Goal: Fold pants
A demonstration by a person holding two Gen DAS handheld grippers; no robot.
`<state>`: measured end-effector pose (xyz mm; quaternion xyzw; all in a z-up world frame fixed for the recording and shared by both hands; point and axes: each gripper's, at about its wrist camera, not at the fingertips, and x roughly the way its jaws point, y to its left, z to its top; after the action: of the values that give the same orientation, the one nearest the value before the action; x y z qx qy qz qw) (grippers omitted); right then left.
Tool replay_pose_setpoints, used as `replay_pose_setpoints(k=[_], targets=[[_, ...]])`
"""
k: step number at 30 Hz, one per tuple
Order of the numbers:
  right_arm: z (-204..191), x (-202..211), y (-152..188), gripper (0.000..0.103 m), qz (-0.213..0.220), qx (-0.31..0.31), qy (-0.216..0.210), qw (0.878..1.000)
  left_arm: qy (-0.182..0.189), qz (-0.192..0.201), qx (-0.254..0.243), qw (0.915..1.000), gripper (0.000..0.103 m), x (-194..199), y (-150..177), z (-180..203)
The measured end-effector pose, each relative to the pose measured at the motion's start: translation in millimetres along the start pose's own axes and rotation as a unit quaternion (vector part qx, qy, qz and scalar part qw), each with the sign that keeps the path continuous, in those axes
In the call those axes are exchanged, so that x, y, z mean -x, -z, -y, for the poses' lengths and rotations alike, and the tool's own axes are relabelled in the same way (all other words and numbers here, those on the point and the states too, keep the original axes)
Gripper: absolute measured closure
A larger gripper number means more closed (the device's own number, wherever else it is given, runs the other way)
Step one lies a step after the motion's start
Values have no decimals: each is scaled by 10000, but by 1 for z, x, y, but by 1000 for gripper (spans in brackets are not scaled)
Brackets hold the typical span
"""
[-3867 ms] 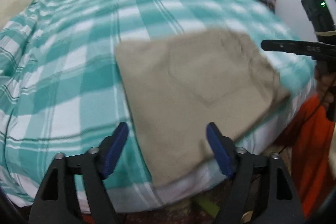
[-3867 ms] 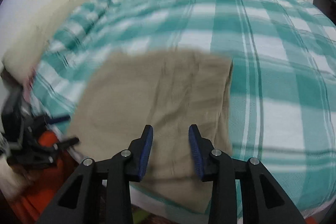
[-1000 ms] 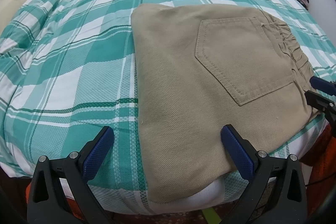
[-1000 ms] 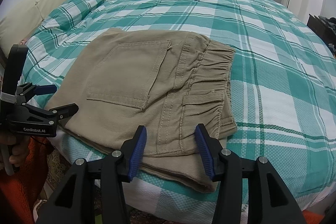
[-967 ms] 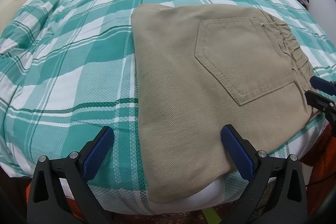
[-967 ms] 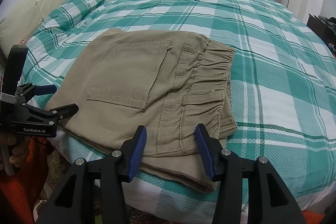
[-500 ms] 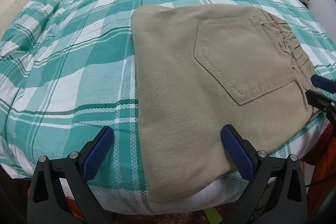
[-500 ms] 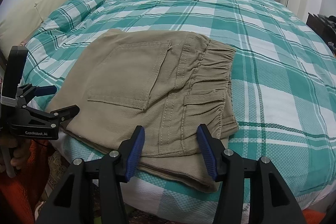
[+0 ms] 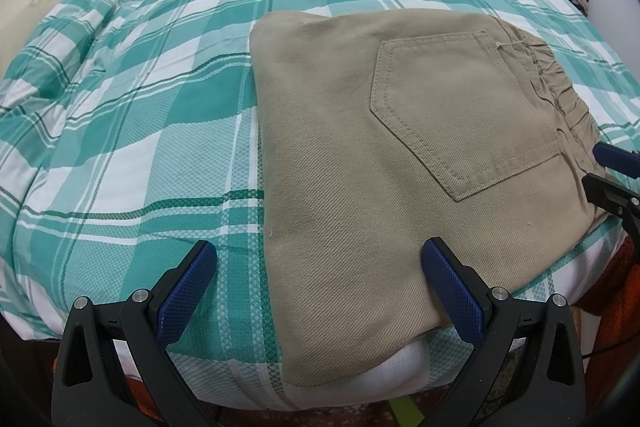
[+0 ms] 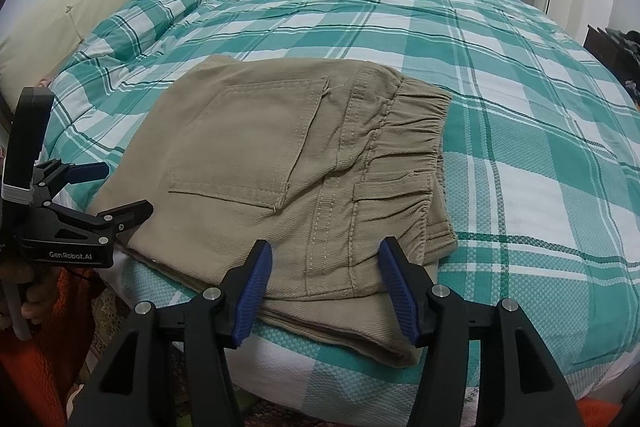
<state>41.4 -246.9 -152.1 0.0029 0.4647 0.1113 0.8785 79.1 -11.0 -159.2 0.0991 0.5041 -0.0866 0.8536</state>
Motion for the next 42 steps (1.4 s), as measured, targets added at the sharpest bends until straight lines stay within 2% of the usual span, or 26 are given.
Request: replay_pose_setpoints(k=[3, 5, 7, 9, 10, 12, 14, 15, 16, 19, 21, 23, 24, 25, 26, 27, 28, 30, 33, 35, 38, 41, 42], targets=[[-1, 0, 1, 45, 11, 7, -32, 10000, 30, -26, -12, 10000, 1, 1, -1, -1], [0, 2, 0, 45, -29, 12, -81, 10000, 177, -128, 12, 9998, 1, 4, -6, -6], [5, 10, -6, 45, -58, -148, -291, 9994, 540, -268, 228, 9979, 1, 10, -13, -21], [24, 23, -12, 44, 141, -630, -658, 9957, 889, -250, 614, 9938, 1, 12, -17, -42], [41, 29, -14, 39, 265, -990, -789, 9916, 1041, -272, 808, 9909, 1, 10, -19, -52], [73, 26, -16, 39, 267, -1650, -1024, 9806, 1364, -473, 1242, 9817, 1, -2, -24, -70], [109, 2, -16, 39, -127, -2397, -1558, 9582, 1782, -729, 1567, 9687, 2, -20, -30, -80], [117, -8, -16, 39, -285, -2555, -1717, 9510, 1980, -873, 1643, 9624, 2, -30, -33, -81], [126, -22, -16, 39, -489, -2689, -1884, 9433, 2045, -965, 1653, 9600, 2, -37, -37, -80], [135, -52, -23, 39, -807, -2761, -2030, 9360, 2154, -1022, 1459, 9601, 2, -47, -49, -68], [137, -66, -29, 39, -915, -2854, -2200, 9283, 2399, -1032, 1449, 9544, 3, -49, -59, -58], [135, -83, -34, 39, -1080, -3010, -2511, 9136, 2400, -1189, 1442, 9526, 24, -52, -64, -48], [132, -87, -35, 42, -1173, -2974, -2533, 9130, 2102, -1275, 1352, 9598, 28, -50, -69, -41], [125, -89, -41, 52, -1285, -2761, -2373, 9225, 1987, -1268, 1293, 9632, 48, -46, -71, -37], [114, -86, -48, 56, -1351, -2403, -2146, 9370, 1778, -1211, 1188, 9693, 69, -37, -74, -32], [107, -82, -52, 62, -1333, -2186, -1998, 9458, 1582, -1125, 1050, 9753, 78, -27, -77, -27], [94, -70, -62, 67, -1248, -1779, -1750, 9603, 1525, -1028, 927, 9786, 81, -17, -81, -22], [73, -49, -75, 71, -1075, -1292, -1544, 9736, 1572, -808, 854, 9805, 83, 2, -91, -19], [46, -22, -99, 74, -787, -810, -1613, 9804, 1578, -490, 811, 9829, 83, 26, -117, -22], [28, -9, -122, 74, -561, -425, -1441, 9871, 1483, -254, 758, 9857, 83, 34, -137, -31], [27, -3, -160, 74, -210, -347, -1410, 9892, 1390, 93, 779, 9872, 83, 35, -184, -46], [35, -11, -209, 74, 110, -383, -1352, 9900, 1045, 541, 700, 9906, 80, 28, -232, -54], [39, -17, -226, 74, 207, -398, -1325, 9902, 725, 674, 602, 9933, 78, 20, -247, -55]])
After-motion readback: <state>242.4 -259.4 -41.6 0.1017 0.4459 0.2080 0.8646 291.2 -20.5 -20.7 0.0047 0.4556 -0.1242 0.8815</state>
